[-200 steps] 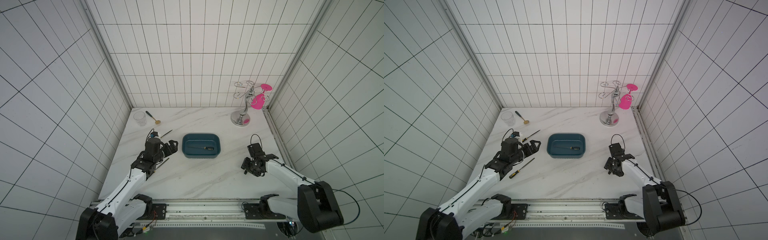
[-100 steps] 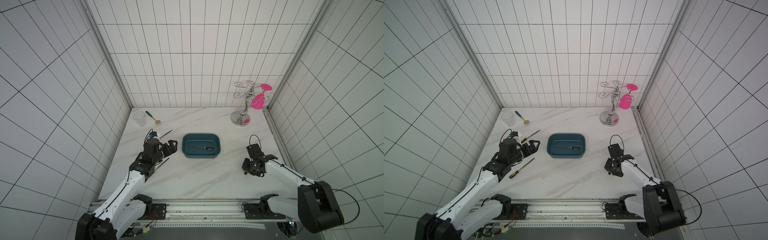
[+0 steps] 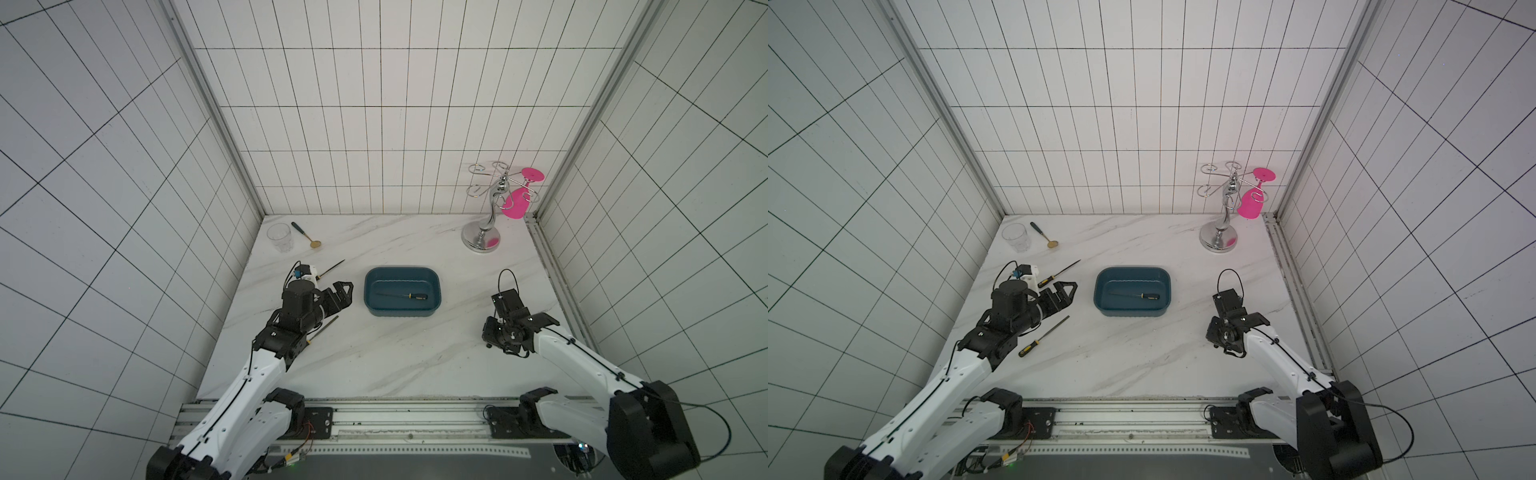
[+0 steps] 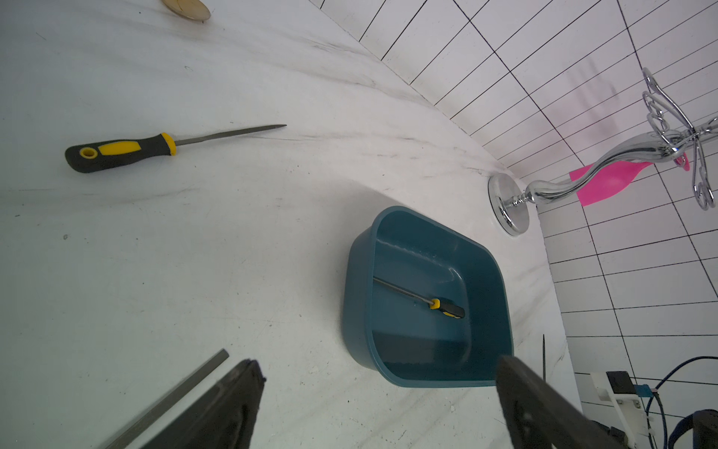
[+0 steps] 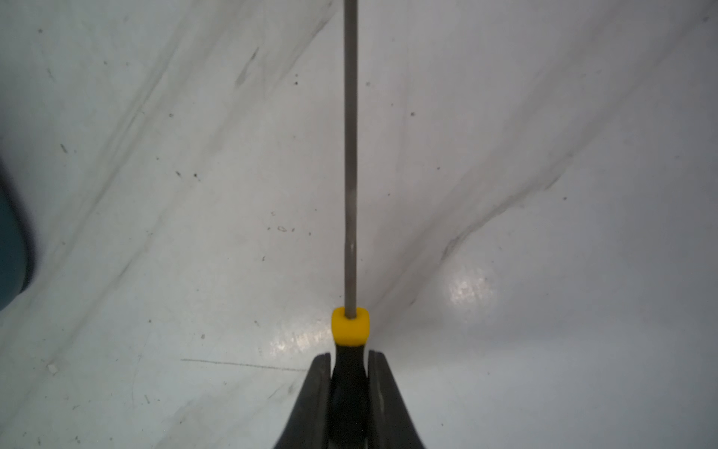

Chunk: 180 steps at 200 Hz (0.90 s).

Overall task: Put the file tool into the storage box
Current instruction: Pick up the file tool from the center of the board, then place the file tool in the storage box.

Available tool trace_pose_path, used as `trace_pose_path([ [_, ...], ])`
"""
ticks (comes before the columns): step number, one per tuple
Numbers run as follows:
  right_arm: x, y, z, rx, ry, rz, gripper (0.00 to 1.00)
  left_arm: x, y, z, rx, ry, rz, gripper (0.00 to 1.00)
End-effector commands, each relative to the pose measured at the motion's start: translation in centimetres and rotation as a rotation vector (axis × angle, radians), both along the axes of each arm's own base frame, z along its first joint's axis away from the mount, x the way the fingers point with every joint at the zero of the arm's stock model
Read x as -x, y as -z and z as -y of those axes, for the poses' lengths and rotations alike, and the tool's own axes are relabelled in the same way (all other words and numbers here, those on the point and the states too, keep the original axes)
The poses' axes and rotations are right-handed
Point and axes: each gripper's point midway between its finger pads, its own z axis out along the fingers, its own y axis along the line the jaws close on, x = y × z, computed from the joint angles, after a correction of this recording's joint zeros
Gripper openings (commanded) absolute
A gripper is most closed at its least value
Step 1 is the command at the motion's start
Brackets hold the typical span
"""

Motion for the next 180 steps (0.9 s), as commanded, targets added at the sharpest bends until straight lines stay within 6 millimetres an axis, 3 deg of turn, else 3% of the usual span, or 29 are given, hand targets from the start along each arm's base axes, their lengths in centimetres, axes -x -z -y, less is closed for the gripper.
trace_pose_path([
  [1, 0.2, -1.6, -0.8, -0.005, -0.059, 0.028, 0.09, 0.1, -0.2, 0.1, 0.005, 0.000, 0.007, 0.98],
  [36, -0.1, -5.1, -1.9, -0.040, -0.131, 0.098, 0.09, -0.2, -0.4, 0.0, 0.019, -0.013, 0.019, 0.98],
  [67, -0.5, -9.7, -3.4, -0.101, -0.232, 0.211, 0.08, -0.3, -1.0, 0.5, 0.053, 0.002, 0.020, 0.98],
  [123, -0.1, -16.4, -6.6, -0.217, -0.471, 0.333, 0.04, -1.1, -0.4, -1.6, 0.126, -0.061, -0.006, 0.98],
  [180, -0.8, -19.4, -9.6, -0.275, -0.652, 0.381, 0.02, -1.7, -0.1, -2.7, 0.093, -0.082, -0.015, 0.99],
])
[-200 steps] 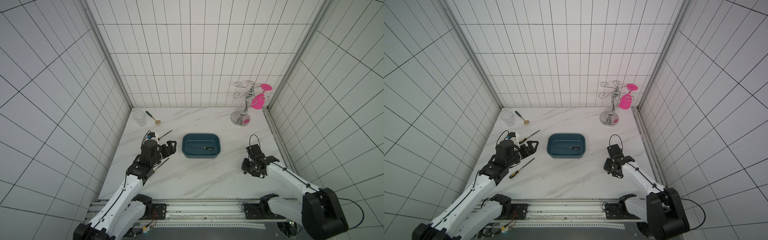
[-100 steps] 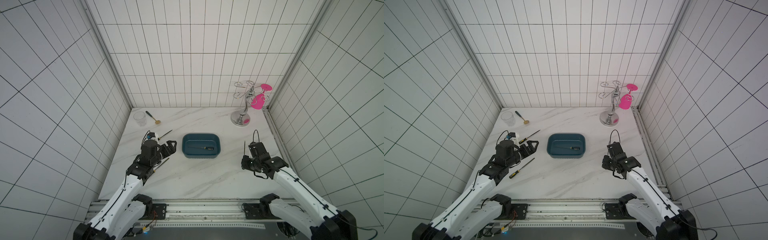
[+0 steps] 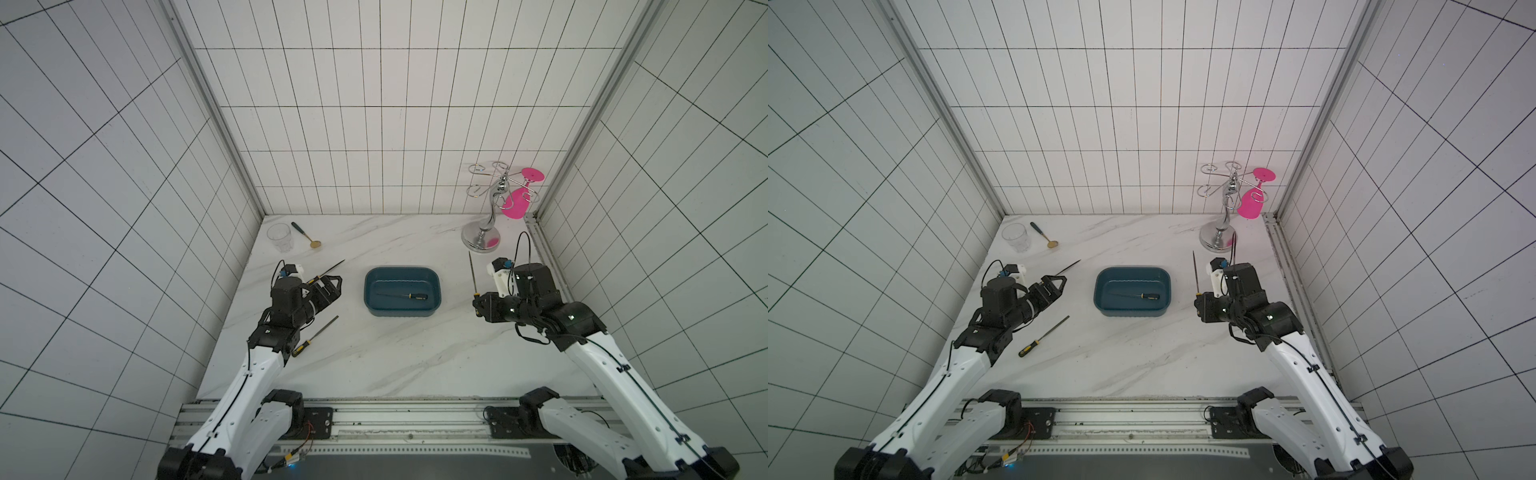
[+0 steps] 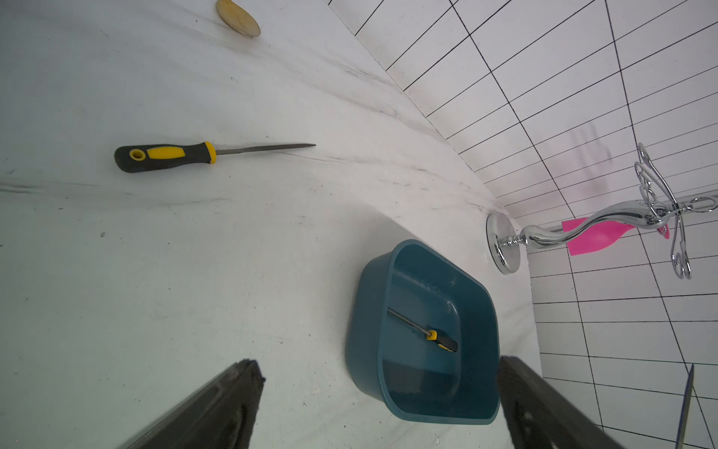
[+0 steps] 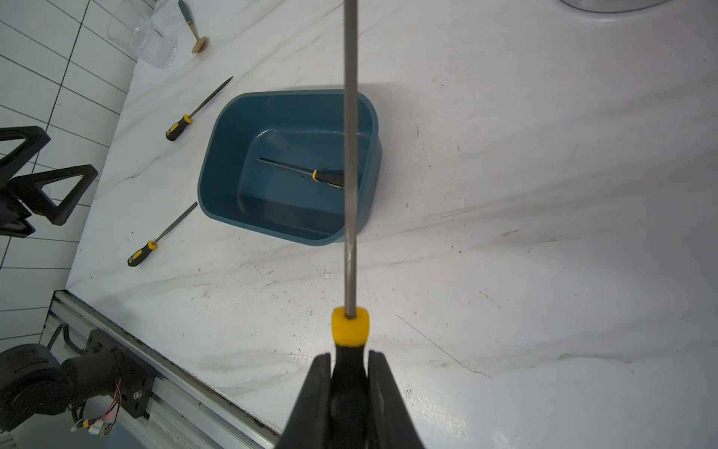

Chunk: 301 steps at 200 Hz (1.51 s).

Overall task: Put the file tool into the storage box
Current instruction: Place the file tool in the storage box.

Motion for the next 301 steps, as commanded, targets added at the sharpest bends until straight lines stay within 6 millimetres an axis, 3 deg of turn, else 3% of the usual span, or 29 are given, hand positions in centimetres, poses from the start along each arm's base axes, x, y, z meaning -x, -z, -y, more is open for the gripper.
trace_pose_path([
  [1, 0.1, -2.0, -1.8, -0.020, -0.131, 0.043, 0.02, -0.3, -0.3, 0.1, -0.011, 0.021, 0.016, 0.99],
  [86, -2.8, -2.0, -4.7, 0.022, -0.281, 0.094, 0.03, -1.1, 0.7, -0.5, -0.044, -0.010, -0.006, 0.98],
  [147, -5.8, -0.6, -7.5, 0.167, -0.384, 0.112, 0.04, -1.8, 0.9, -1.6, -0.054, -0.067, 0.003, 0.99],
  [193, -7.7, 1.5, -9.5, 0.258, -0.481, 0.104, 0.04, -1.8, 1.1, -1.2, -0.044, -0.039, -0.016, 0.99],
  [218, -9.8, 2.0, -10.0, 0.296, -0.444, 0.105, 0.01, -2.0, 1.7, -1.3, -0.064, -0.037, -0.028, 0.98],
  [238, -10.3, 2.3, -10.8, 0.297, -0.472, 0.087, 0.01, -2.2, 1.8, -1.7, -0.086, -0.054, -0.039, 0.99],
  [266, -10.6, 2.7, -11.7, 0.296, -0.509, 0.084, 0.01, -3.0, 1.1, -1.8, -0.097, -0.056, -0.009, 0.98],
  [301, -10.4, 2.1, -12.7, 0.304, -0.559, 0.102, 0.01, -5.0, -1.8, -2.7, -0.160, -0.085, 0.006, 0.99],
])
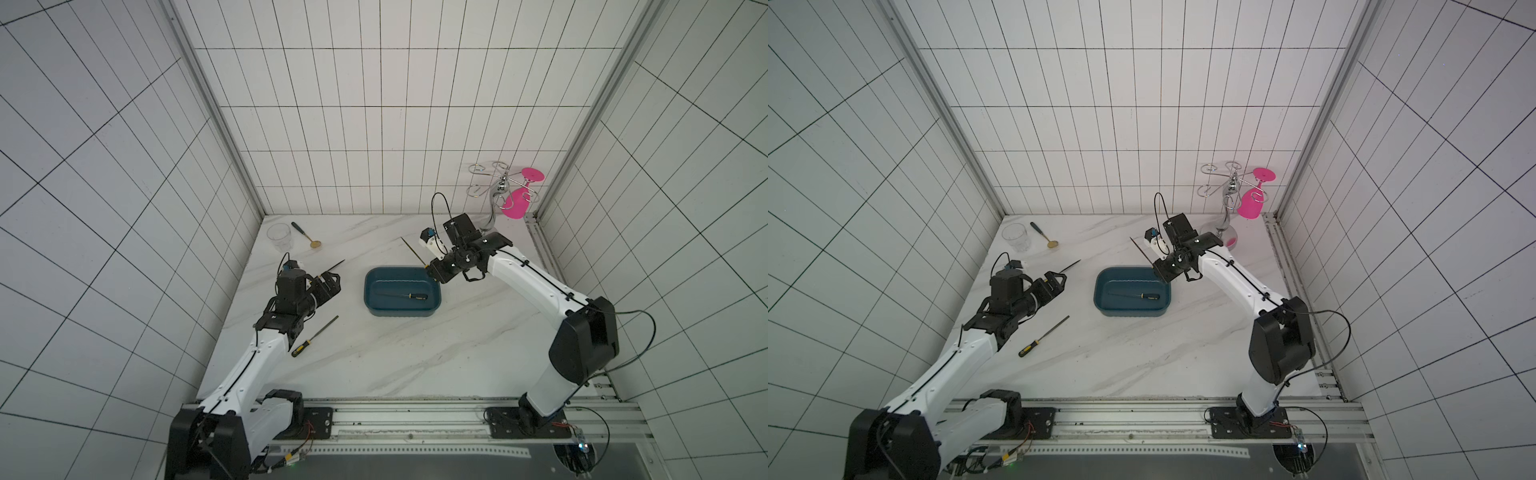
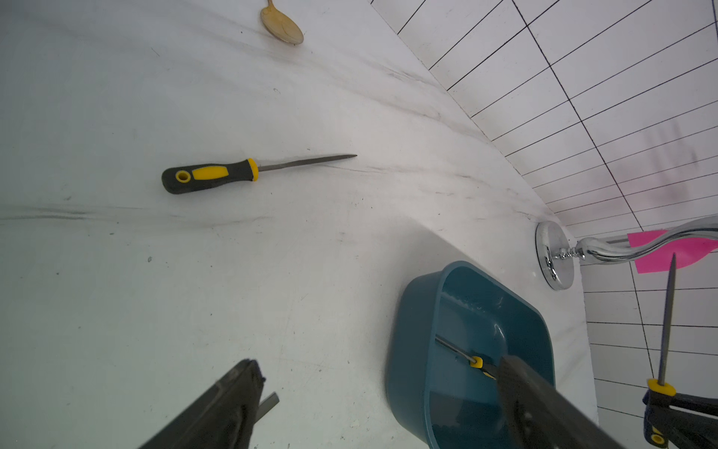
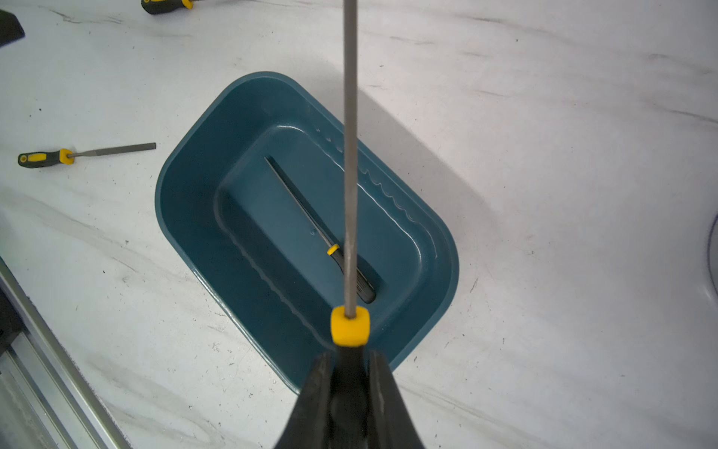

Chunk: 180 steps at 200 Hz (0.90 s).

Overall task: Put the file tool into the storage box
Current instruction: Place the file tool in the storage box.

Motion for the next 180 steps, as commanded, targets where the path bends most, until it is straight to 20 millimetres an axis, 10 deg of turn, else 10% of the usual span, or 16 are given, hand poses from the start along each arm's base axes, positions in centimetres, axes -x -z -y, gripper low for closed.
trace_pose_path([
  [1, 0.3, -1.3, -1.0, -0.001, -0.062, 0.023, 0.01, -2.0, -3.5, -0.9, -0.056, -0.024, 0.063, 0.98],
  [65, 1.6, 0.5, -2.9, -0.010, -0.152, -0.025, 0.02, -2.2, -1.8, 0.6, 0.003, 0.037, -0.006, 0.98],
  [180, 2.8, 7.7, -2.1, 0.308, -0.252, -0.018, 0.02, 0.5, -0.5, -5.9, -0.103, -0.257, 0.028, 0.98],
])
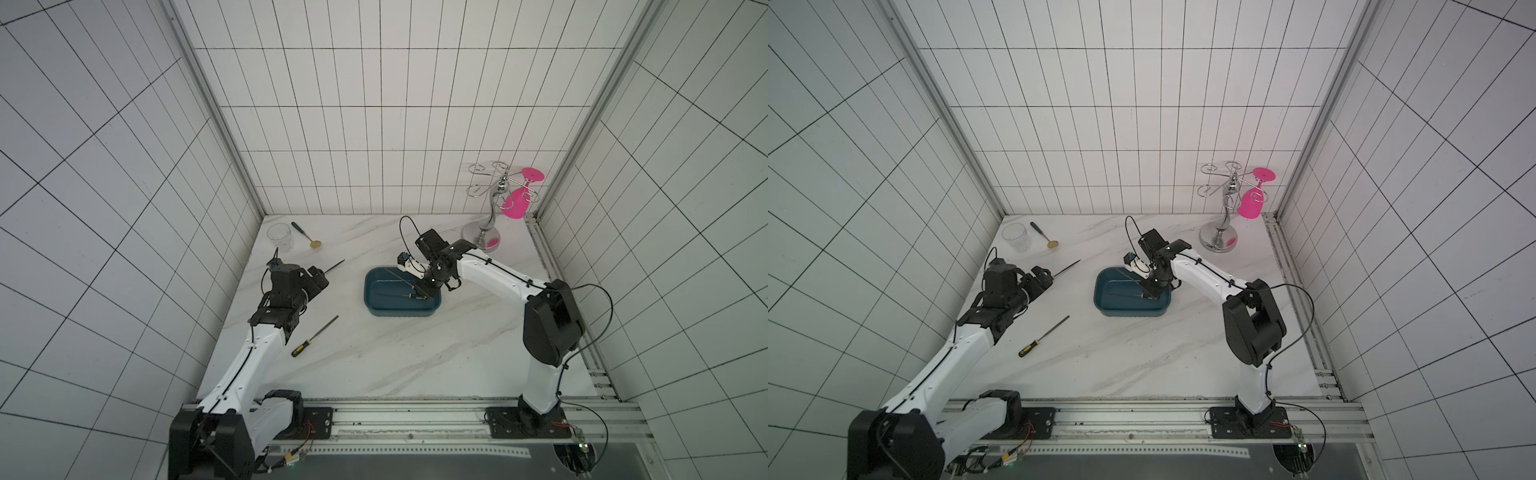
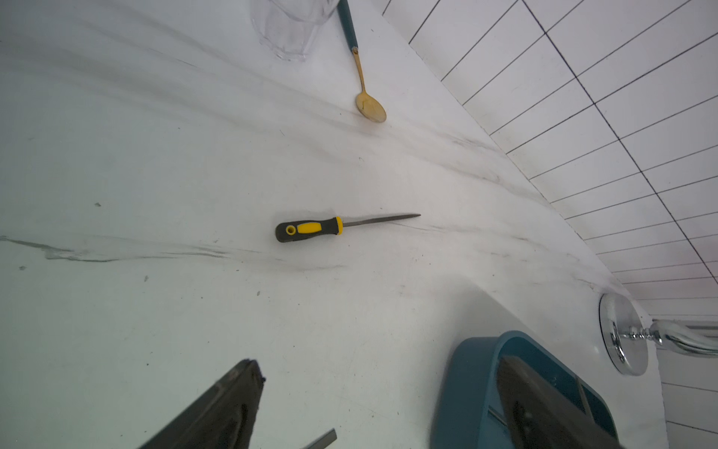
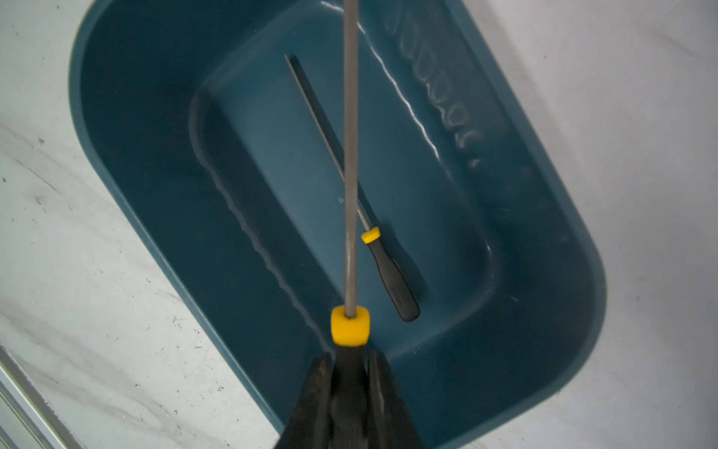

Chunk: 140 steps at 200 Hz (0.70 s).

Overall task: Put the file tool into the storage box
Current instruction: Place the file tool in the storage box.

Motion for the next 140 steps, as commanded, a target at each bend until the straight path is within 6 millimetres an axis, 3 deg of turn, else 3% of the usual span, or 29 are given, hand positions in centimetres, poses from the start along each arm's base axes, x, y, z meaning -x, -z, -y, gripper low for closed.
trace_pose_path([
  [1, 0.1, 0.3, 0.5, 0.066, -0.034, 0.033, 0.01, 0.2, -0.6, -0.7, -0.009, -0.036, 0.050, 0.99],
  [41, 0.7, 0.7, 0.2, 0.062, -0.098, 0.056, 0.01, 0.2, -0.5, -0.5, -0.006, -0.018, 0.040, 0.98],
  [82, -1.0, 2.2, 1.0, 0.144, -0.081, 0.100, 0.00, 0.2, 0.0, -0.2, 0.011, -0.009, 0.024, 0.98],
  [140, -1.4, 3.0, -0.3, 0.121, -0.128, 0.083, 0.00, 0.2, -0.4, -0.5, 0.002, -0.020, 0.040, 0.98],
])
